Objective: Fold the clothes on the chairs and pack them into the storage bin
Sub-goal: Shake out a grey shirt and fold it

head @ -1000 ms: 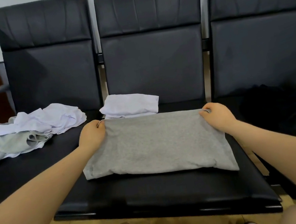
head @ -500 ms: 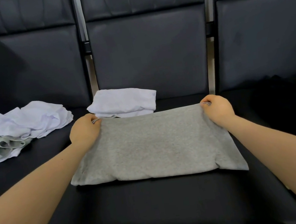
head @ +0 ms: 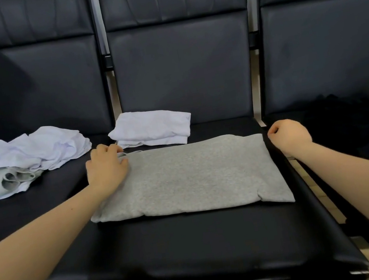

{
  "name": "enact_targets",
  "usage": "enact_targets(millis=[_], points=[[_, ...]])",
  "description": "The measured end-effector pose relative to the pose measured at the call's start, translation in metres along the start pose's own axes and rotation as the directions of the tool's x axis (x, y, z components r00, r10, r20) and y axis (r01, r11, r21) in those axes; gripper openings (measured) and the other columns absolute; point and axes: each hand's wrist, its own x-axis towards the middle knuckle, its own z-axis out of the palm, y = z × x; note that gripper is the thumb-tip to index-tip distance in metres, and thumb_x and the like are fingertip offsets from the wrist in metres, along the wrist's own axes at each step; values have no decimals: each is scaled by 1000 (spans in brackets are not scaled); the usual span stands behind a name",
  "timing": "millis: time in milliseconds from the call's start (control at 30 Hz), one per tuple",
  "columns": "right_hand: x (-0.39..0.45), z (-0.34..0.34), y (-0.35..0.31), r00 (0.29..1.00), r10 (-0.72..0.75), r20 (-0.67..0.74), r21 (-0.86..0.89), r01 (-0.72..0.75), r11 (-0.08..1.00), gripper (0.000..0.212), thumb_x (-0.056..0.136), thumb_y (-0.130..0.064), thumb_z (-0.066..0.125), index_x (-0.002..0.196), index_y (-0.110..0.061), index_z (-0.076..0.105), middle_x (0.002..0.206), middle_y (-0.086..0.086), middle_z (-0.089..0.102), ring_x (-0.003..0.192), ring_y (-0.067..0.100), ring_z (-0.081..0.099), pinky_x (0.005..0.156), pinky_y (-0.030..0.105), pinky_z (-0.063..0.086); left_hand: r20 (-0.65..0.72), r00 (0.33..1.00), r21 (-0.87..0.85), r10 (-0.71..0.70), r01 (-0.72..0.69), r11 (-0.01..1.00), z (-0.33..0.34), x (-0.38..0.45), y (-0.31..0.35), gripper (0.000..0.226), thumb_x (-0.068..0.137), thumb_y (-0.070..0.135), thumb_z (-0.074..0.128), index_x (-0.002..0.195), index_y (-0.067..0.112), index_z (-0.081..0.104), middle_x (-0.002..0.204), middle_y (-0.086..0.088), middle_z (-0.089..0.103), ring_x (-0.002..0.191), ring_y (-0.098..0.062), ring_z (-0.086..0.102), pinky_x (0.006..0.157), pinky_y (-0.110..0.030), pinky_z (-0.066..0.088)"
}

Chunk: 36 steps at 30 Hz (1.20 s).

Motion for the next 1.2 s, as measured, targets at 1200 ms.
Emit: enact_targets(millis=[1200], points=[[-102, -37, 7, 971, -108, 213, -56, 122, 991, 14, 94, -21, 52, 87, -8, 52, 88, 11, 61, 79, 24, 56, 67, 35, 45, 267, 749, -443, 606, -463, 768, -8, -115, 102, 9, 91, 24, 59, 87, 16, 60, 91, 1, 51, 89, -16, 50, 88, -31, 42]])
